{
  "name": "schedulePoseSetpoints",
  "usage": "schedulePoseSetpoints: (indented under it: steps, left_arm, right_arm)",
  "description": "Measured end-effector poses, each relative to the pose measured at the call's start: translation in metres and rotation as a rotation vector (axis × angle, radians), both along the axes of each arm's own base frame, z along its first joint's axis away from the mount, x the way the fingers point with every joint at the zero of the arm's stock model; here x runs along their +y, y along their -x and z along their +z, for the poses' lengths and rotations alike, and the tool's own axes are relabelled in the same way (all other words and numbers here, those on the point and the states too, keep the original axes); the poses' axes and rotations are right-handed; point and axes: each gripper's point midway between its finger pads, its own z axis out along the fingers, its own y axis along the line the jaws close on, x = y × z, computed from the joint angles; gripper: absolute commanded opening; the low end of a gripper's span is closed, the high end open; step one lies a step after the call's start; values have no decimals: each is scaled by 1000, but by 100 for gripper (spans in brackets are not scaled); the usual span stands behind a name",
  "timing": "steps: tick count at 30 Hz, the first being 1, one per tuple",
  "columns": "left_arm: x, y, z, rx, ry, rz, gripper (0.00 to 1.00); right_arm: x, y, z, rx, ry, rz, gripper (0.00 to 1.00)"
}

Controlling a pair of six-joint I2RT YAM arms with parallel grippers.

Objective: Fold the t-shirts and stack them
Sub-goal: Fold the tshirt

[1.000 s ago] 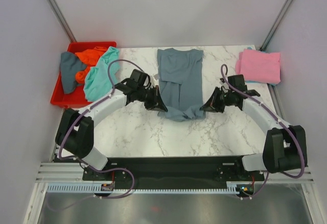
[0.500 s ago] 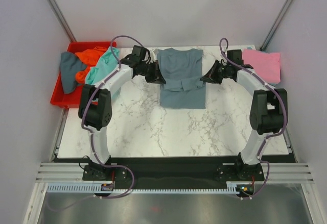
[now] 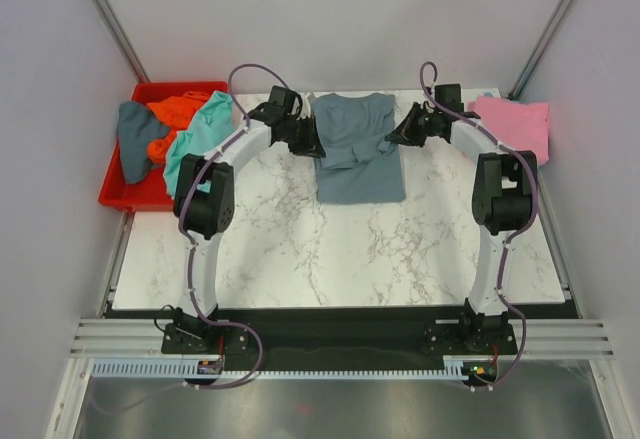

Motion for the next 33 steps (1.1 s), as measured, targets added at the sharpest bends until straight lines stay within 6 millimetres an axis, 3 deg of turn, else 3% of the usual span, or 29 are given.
schedulePoseSetpoints:
  steps: [1, 3, 5, 8, 11, 15, 17, 21, 24, 27, 33]
  left_arm:
    - [2, -3, -2, -13, -14, 2, 45]
    - [6, -9, -3, -35, -45, 11, 63]
    - [10, -13, -2, -56, -71, 19, 69]
    - [14, -16, 7, -79, -88, 32, 74]
    - [17, -7, 25, -98, -80, 36, 74]
    - [22, 28, 52, -79, -30, 34, 75]
    - [23, 50, 55, -41, 1, 29, 76]
    - [24, 85, 27, 94, 30, 24, 76]
    - [29, 112, -6, 222, 17, 28, 76]
    - [32, 124, -27, 293, 3, 35, 76]
    - [31, 128, -41, 339, 4, 34, 76]
  right_arm:
    - [0, -3, -1, -4, -1, 0, 0]
    - [0, -6, -1, -13, -5, 2, 23]
    - [0, -7, -2, -20, -7, 6, 50]
    - [-3, -9, 2, -53, -3, 30, 59]
    - [-12, -9, 11, -72, -4, 30, 62]
    - [-40, 5, 28, -79, -17, 0, 62]
    - [-56, 20, 33, -70, -29, -18, 62]
    - [-72, 57, 14, 19, -65, -42, 62]
    - [-62, 93, -22, 153, -113, -32, 62]
    - [-53, 123, -48, 282, -159, -29, 62]
    - [-44, 137, -61, 355, -202, -21, 61]
